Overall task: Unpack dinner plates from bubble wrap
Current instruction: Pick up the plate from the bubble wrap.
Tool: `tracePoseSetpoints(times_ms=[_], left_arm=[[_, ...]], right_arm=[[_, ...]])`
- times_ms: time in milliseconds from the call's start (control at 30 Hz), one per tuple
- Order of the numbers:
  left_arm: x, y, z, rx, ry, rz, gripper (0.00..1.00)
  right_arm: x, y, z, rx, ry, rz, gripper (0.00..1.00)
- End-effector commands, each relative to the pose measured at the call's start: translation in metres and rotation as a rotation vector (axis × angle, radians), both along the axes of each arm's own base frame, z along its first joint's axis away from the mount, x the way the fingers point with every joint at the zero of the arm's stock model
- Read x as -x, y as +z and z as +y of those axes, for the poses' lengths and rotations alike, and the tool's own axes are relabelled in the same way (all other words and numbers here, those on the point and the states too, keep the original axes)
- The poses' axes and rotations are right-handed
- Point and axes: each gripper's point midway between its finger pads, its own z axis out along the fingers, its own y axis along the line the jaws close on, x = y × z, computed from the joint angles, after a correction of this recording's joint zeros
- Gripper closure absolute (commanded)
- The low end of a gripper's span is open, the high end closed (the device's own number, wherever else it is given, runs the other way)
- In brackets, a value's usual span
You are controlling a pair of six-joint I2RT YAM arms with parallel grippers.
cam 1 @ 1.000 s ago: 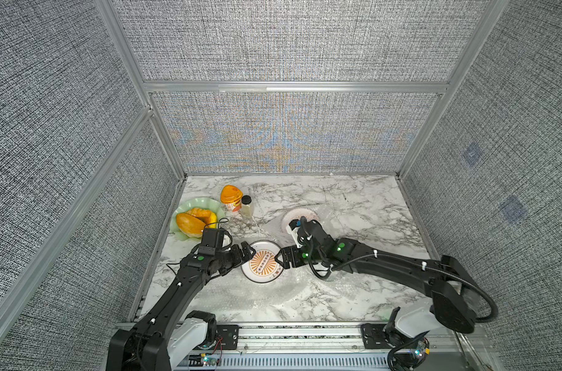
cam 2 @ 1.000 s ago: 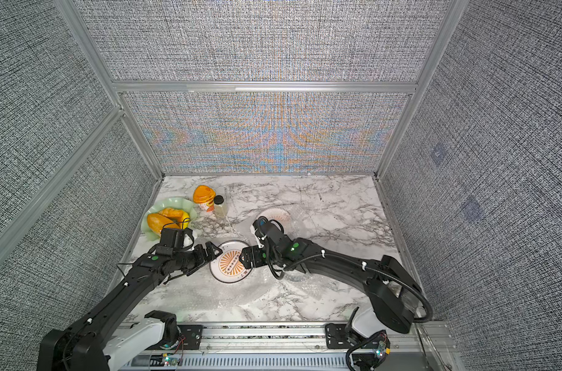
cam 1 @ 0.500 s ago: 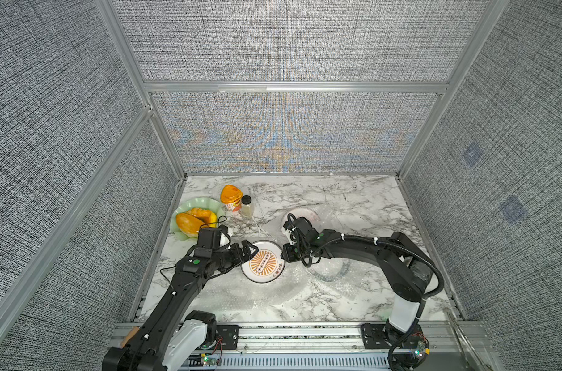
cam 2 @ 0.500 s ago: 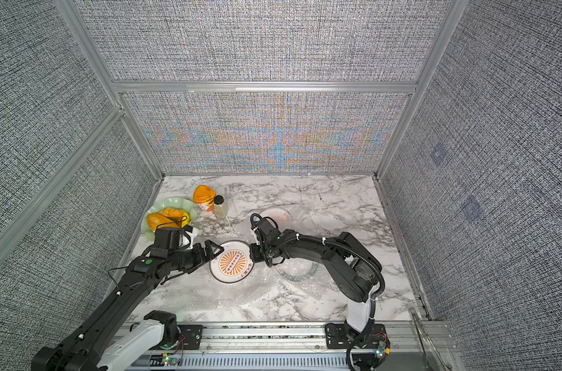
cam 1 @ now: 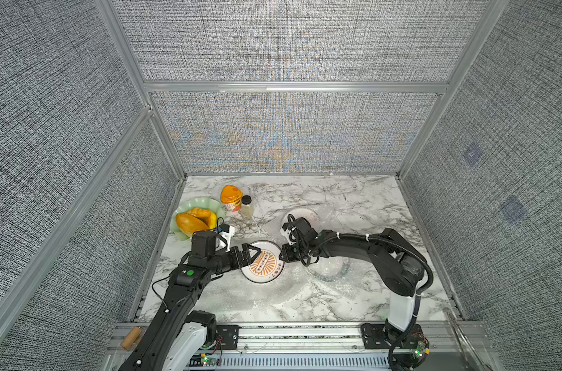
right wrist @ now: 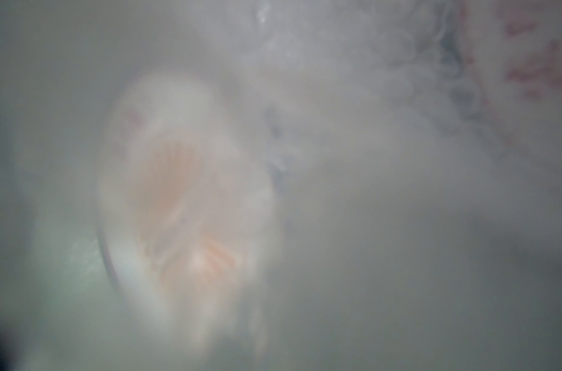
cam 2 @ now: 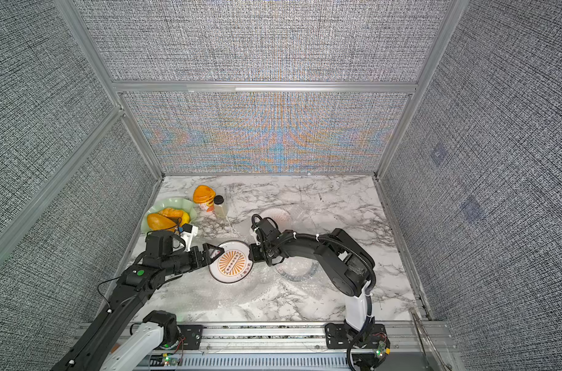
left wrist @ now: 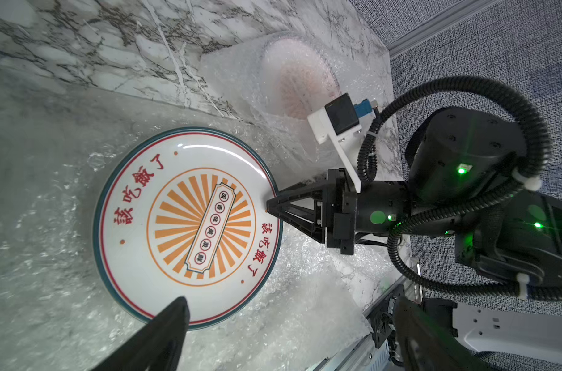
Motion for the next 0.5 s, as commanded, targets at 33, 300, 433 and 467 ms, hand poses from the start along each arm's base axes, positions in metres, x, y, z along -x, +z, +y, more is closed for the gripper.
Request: tracePoseSetpoints(times_ms=[33,300,433,467], left_arm=[[-0.004,0.009,-0.002,0.004,-0.014,-0.033,0.01],[-0.005,0.006,-0.002,-0.005,-0.014,-0.026,0.01],[-0.005,0.002,0.002,-0.028,-0.002,-0.017,0.01],[-0.005,0.003,0.002,-0.03,-0.001,-0.02,0.01]], right_arm=[[0.001,-0.003,0.005,-0.035,-0.003,0.028,0.76],[0.003,-0.006,0.008,-0.076,0.009,0.057,0.85],[0.002,0.009,0.008,-0.094,0.014,0.031,0.9],[0.003,0.014,0.008,-0.099,0.014,0.023,0.92]])
